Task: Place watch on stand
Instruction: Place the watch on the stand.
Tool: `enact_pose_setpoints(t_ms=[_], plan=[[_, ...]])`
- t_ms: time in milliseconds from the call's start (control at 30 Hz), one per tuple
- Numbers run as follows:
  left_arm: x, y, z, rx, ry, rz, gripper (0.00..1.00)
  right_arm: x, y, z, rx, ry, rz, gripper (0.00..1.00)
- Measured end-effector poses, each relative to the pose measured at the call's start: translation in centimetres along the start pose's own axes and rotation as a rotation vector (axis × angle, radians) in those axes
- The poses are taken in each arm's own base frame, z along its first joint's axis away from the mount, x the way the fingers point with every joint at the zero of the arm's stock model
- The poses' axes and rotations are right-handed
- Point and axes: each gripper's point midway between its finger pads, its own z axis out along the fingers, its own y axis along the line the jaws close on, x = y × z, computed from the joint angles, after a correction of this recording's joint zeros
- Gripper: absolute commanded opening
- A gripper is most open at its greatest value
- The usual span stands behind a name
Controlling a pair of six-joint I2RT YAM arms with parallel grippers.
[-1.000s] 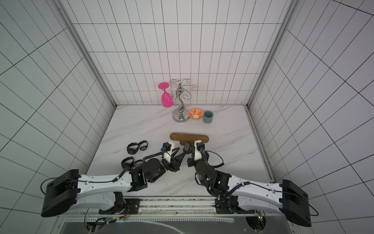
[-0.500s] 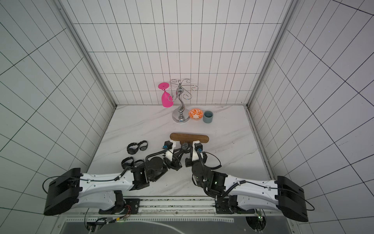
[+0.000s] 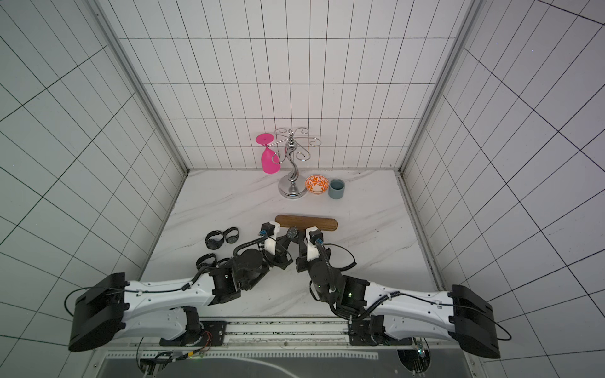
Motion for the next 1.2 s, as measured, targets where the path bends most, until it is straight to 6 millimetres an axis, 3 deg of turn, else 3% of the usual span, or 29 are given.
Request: enact_pose_setpoints(t_ms=[167,433,533,733,967,1200], plan=[[-1.3,0.5,-0.5,0.037,-0.006,0.074,0.00,-3.1,1.1,-2.0,-0.162,-0.054,0.032,0.57],[2.3,-1.1,-0.8,0.161,0.165,0.248,0.00,-2.7,1.8,-4.2,-0.306,-0.046,-0.042,0.62],[3.1,-1.6,-0.9,0.199,0.213,0.278,0.00,-1.5,2.3,-4.0,-0.327,-0.008,-0.085,0.64],[3.6,-2.3,-1.1,0.242,0.254,0.310,0.00,3.5,2.4,-2.8,-0.316,0.152,-0.197,0.69],[4.1,-2.5,-1.6,0.269,0.278,0.328,0.00,4.8,2.4,-2.7,-0.317,0.195,-0.223,0.68],[4.3,-2.6,-1.7,0.281,0.287,0.338,0.00,5.0,2.2,-2.7,-0.309,0.200,-0.226,0.50]])
